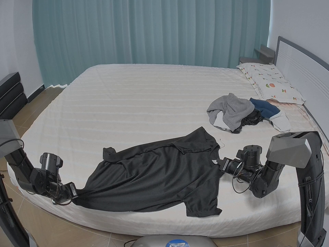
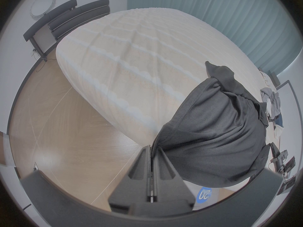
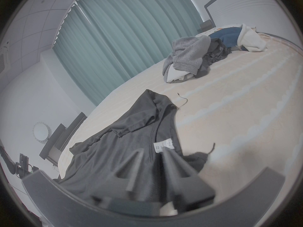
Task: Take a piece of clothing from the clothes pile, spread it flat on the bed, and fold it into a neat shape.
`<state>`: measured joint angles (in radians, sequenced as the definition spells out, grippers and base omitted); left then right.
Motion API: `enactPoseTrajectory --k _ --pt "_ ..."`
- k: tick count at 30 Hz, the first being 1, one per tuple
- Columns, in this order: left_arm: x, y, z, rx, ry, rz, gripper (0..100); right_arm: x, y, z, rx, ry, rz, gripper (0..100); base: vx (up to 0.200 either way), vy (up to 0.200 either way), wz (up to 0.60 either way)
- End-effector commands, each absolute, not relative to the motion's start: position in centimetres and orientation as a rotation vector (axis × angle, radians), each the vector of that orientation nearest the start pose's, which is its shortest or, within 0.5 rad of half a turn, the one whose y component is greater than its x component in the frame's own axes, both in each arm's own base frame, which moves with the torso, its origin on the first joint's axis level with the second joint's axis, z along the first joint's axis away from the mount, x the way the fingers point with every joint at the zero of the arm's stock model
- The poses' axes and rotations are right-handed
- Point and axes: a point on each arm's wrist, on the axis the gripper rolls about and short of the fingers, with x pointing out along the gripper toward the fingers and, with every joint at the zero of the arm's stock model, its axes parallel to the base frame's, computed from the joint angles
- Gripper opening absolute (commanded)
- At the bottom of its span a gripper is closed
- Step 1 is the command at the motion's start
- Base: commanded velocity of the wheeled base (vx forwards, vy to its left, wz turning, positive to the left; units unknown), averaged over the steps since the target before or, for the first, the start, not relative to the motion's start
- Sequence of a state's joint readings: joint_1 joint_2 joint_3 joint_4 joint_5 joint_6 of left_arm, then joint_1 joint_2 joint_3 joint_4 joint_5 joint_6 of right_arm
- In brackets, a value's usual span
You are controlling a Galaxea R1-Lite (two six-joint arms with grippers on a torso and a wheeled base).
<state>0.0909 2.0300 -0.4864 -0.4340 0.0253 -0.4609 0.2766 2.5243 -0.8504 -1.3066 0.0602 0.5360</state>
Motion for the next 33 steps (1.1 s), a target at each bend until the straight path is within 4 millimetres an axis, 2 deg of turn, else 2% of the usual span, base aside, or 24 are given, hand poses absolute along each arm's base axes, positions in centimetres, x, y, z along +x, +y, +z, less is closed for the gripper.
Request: enactPoseTrajectory --k 1,5,6,9,10,13,14,15,16,17,21,28,33 --pt "25.9 3.0 0.4 -0.456 1.062 0.375 0 38.6 11.4 -5.4 0.489 0.444 0.241 100 0.0 0.0 0.0" --pt "25.9 3.0 0.3 -0.455 1.067 0.377 0 38.3 11.0 -5.1 0.495 0.434 0.243 100 0.0 0.0 0.0" --pt "25.9 3.0 0.2 -0.456 1.07 0.379 0 37.4 9.9 -4.1 0.503 0.431 0.239 100 0.0 0.0 0.0" --pt "25.8 3.0 0.2 -0.455 1.071 0.378 0 36.3 9.1 -3.2 0.513 0.455 0.277 100 0.0 0.0 0.0" --pt "25.8 3.0 0.2 -0.456 1.072 0.376 0 35.1 8.5 -2.6 0.524 0.487 0.315 100 0.0 0.0 0.0" --pt "25.8 3.0 0.2 -0.454 1.072 0.375 0 33.8 8.1 -2.3 0.532 0.533 0.358 100 0.0 0.0 0.0" --pt "25.8 3.0 0.2 -0.455 1.072 0.374 0 32.4 7.9 -2.2 0.538 0.586 0.396 100 0.0 0.0 0.0" --pt "25.7 3.0 0.2 -0.455 1.074 0.374 0 32.1 7.9 -2.3 0.538 0.597 0.403 100 0.0 0.0 0.0" --pt "25.7 3.0 0.2 -0.455 1.074 0.374 0 32.1 7.9 -2.3 0.538 0.597 0.403 100 0.0 0.0 0.0" --pt "25.7 2.9 0.2 -0.455 1.076 0.372 0 31.0 8.0 -2.7 0.532 0.646 0.423 100 0.0 0.0 0.0" --pt "25.7 2.9 0.1 -0.455 1.079 0.37 0 30.3 8.7 -3.7 0.521 0.697 0.439 100 0.0 0.0 0.0" --pt "25.6 2.8 0.1 -0.454 1.083 0.367 0 29.8 10.5 -5.3 0.496 0.759 0.476 100 0.0 0.0 0.0" --pt "25.6 2.8 0.1 -0.453 1.082 0.365 0 30.2 11.2 -5.6 0.484 0.767 0.49 100 0.0 0.0 0.0"
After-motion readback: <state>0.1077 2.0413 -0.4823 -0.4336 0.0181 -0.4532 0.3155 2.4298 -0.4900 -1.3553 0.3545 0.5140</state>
